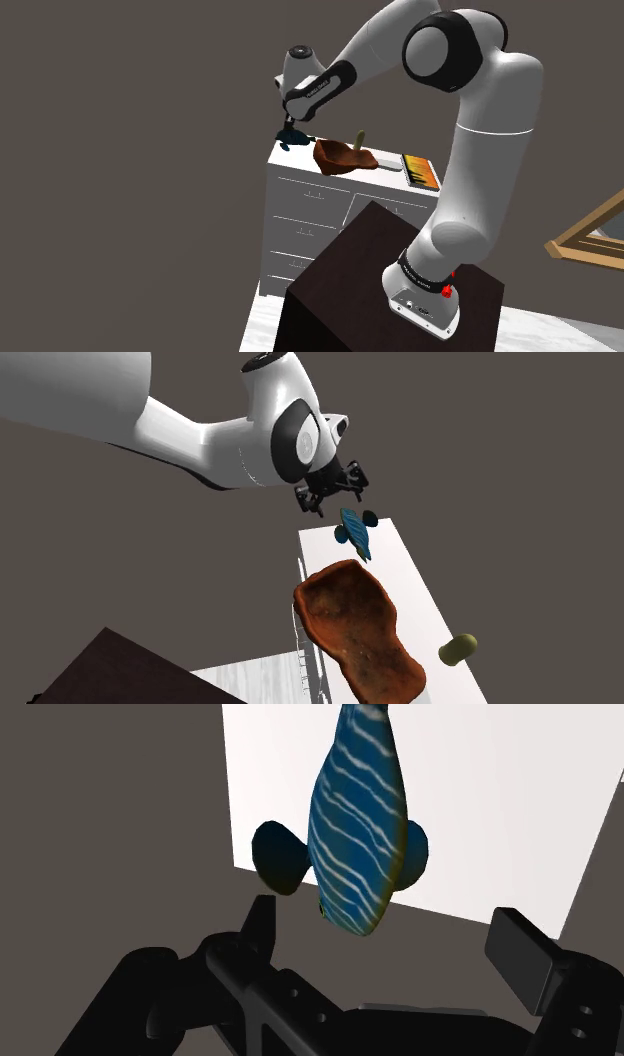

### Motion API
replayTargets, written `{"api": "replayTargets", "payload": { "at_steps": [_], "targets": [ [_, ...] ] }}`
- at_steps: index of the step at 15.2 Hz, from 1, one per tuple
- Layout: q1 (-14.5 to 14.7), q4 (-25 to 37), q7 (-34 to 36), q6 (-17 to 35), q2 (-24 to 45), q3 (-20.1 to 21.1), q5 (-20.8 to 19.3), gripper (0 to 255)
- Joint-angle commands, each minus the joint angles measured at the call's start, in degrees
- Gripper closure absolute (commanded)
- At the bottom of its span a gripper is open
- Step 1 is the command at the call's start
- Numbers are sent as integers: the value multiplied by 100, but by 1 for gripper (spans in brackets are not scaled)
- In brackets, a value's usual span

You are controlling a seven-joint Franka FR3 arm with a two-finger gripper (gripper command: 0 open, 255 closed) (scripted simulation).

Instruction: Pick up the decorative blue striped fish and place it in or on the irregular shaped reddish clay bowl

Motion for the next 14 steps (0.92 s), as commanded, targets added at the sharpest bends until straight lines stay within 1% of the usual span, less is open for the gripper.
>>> {"api": "replayTargets", "payload": {
  "at_steps": [1, 7, 14],
  "targets": [
    [-30, 144, -41, 101, 219, 5, -2, 0],
    [-120, 317, -57, 356, 630, 5, 30, 0],
    [-120, 318, -57, 354, 630, 5, 30, 0]
  ]
}}
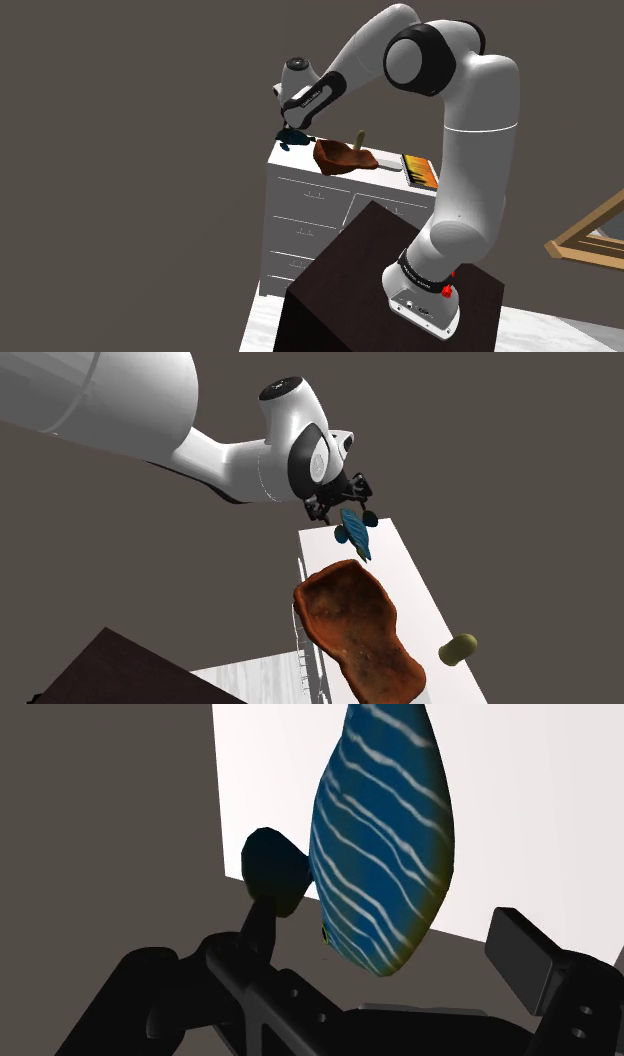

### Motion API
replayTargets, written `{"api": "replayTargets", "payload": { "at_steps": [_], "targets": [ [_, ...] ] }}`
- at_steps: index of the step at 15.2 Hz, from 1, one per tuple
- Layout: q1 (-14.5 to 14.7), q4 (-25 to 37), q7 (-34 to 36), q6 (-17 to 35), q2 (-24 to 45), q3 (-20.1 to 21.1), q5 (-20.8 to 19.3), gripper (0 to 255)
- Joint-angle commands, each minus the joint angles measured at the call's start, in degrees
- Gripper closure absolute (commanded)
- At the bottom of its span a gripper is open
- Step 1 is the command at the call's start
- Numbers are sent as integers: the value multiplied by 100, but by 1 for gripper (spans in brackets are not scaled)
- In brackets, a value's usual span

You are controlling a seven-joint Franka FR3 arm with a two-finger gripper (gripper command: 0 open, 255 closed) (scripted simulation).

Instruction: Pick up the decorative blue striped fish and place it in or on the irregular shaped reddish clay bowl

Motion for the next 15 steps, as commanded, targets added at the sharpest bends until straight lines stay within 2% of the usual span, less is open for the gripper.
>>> {"api": "replayTargets", "payload": {
  "at_steps": [1, 2, 11, 15],
  "targets": [
    [0, 0, 0, 0, 0, 0, 0, 0],
    [0, 0, 0, 0, 0, 0, 0, 255],
    [0, 0, 0, 0, 0, 0, 0, 255],
    [-14, 24, -100, -232, -215, 35, 50, 255]
  ]
}}
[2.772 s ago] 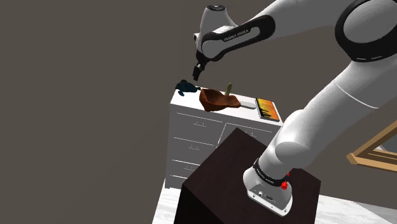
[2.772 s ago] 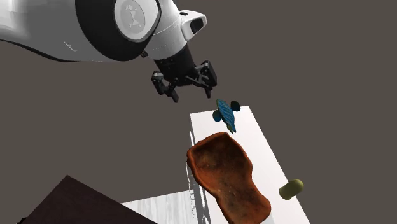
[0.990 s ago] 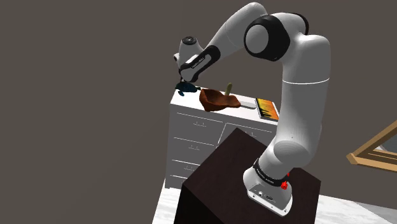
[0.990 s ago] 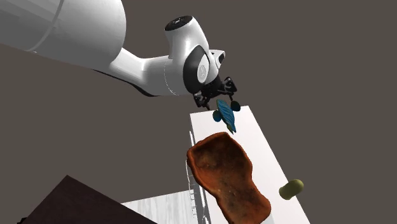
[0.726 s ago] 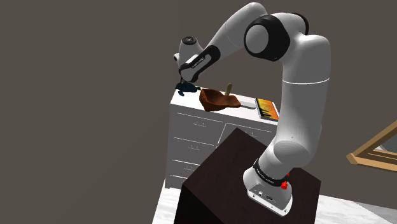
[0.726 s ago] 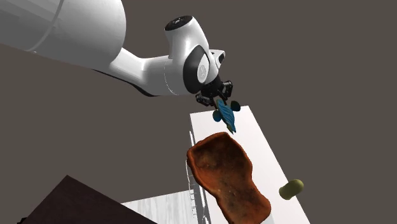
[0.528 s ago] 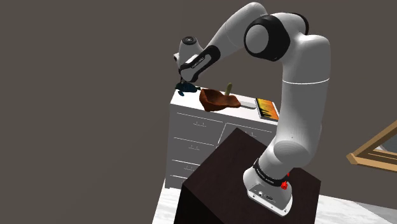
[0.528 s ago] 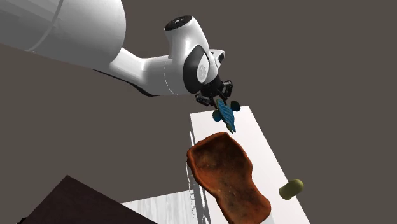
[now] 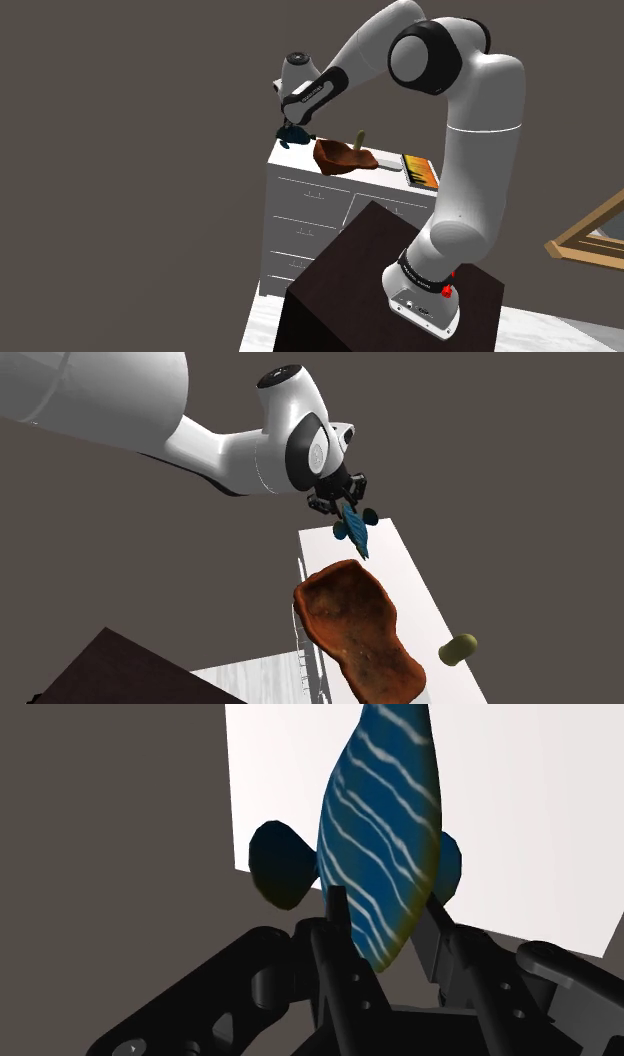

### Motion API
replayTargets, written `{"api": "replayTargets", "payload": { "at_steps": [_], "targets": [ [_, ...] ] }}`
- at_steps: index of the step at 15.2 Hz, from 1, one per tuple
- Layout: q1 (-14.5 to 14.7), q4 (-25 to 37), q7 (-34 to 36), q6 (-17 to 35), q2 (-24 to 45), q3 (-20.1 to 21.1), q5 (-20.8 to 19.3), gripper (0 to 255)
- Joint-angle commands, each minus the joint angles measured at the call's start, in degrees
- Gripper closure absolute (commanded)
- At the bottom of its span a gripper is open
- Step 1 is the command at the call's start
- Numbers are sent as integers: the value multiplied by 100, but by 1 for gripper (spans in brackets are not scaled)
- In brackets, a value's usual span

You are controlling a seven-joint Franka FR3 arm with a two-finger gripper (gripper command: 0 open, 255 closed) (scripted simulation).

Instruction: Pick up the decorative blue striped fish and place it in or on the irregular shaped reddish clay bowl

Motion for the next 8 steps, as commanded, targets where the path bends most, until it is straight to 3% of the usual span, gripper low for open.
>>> {"api": "replayTargets", "payload": {
  "at_steps": [1, 8],
  "targets": [
    [-15, 9, -61, -112, -111, 16, 28, 255],
    [-29, 107, -233, -536, -450, 64, 121, 255]
  ]
}}
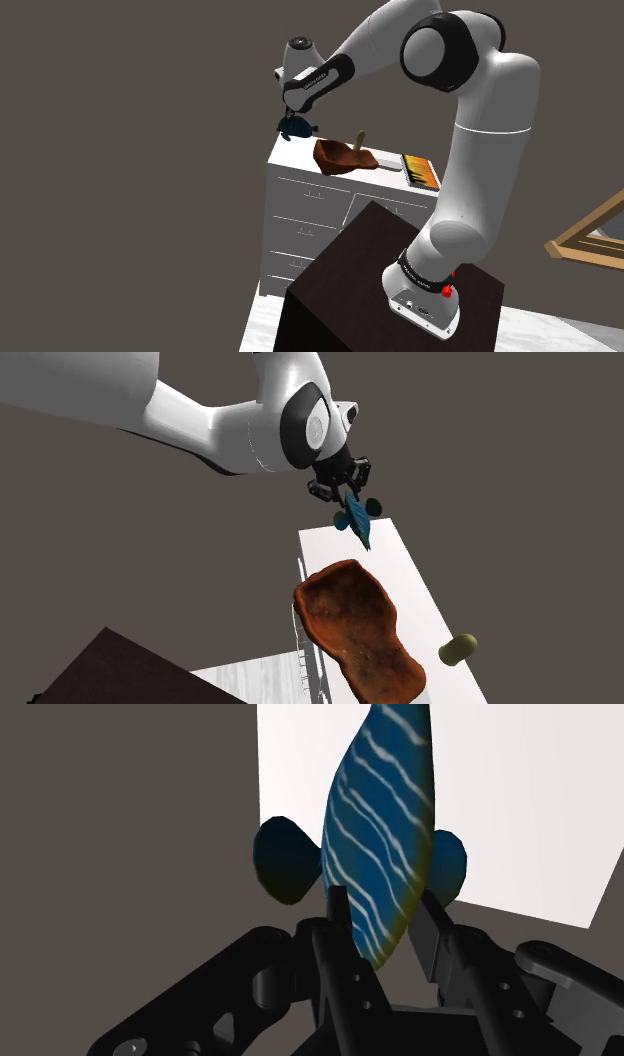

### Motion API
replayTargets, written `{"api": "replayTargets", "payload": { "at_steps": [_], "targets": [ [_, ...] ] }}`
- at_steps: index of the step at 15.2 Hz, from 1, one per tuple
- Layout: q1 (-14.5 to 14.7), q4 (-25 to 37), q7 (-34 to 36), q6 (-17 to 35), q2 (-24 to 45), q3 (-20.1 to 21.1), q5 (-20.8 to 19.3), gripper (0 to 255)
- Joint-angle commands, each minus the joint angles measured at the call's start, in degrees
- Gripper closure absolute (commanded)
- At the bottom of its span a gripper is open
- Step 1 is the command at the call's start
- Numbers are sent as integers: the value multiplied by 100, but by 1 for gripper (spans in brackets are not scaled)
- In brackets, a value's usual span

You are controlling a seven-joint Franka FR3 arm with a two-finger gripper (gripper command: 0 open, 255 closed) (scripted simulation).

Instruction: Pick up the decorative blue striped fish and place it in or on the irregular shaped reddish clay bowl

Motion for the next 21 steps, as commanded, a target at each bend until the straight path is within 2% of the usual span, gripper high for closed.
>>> {"api": "replayTargets", "payload": {
  "at_steps": [1, 21],
  "targets": [
    [4, 47, -45, -143, -100, 15, 27, 255],
    [6, 679, -484, -1420, -781, 102, 273, 255]
  ]
}}
